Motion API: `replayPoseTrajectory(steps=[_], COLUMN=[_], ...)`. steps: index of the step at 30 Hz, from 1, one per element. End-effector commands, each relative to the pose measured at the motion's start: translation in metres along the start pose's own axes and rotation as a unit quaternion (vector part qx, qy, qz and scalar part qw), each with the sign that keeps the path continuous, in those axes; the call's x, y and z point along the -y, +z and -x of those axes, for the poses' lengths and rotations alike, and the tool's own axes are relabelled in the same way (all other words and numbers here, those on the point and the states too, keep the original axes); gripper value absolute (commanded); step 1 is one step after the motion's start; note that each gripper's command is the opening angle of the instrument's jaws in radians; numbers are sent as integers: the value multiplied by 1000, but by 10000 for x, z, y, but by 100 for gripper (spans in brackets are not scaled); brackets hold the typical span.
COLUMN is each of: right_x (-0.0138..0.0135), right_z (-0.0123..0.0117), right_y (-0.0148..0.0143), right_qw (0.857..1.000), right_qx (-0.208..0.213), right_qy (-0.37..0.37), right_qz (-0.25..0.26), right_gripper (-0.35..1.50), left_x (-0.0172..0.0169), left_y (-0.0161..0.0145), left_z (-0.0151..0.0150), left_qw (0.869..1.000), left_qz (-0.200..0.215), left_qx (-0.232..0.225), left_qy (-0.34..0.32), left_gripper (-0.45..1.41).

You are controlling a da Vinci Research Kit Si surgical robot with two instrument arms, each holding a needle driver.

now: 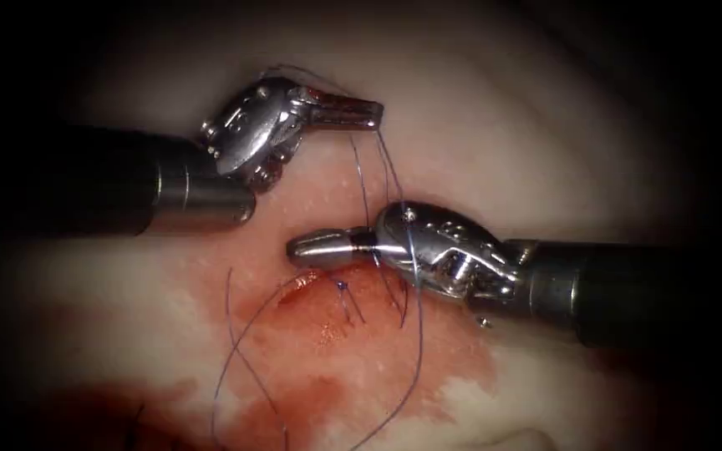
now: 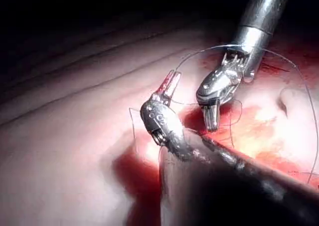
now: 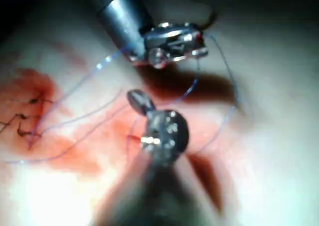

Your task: Wound Closure

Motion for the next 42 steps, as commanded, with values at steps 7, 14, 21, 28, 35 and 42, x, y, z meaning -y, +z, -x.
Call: replayPoseTrajectory(steps=[7,14,21,28,35,42], right_x=[-1,2,2,4,-2,-27], right_z=[-12,-29,-30,-36,-43,-51], right_y=[1,-14,-19,-27,-26,-14], right_qw=[997,993,990,989,987,984], right_qx=[-66,-110,-124,-127,-141,-142], right_qy=[29,41,62,74,77,60], right_qz=[-10,-12,-17,-16,5,84], right_gripper=[-30,-26,17,34,44,58], left_x=[-10,-23,-39,-68,-88,-89], left_y=[-7,-18,-24,-36,-38,-32], left_z=[10,4,20,46,69,74], left_qw=[1000,999,999,999,999,998], left_qz=[0,-26,-15,19,49,65], left_qx=[-20,-29,-24,-8,6,11], left_qy=[14,26,32,28,11,5], left_gripper=[-45,-45,-45,-45,-45,-45])
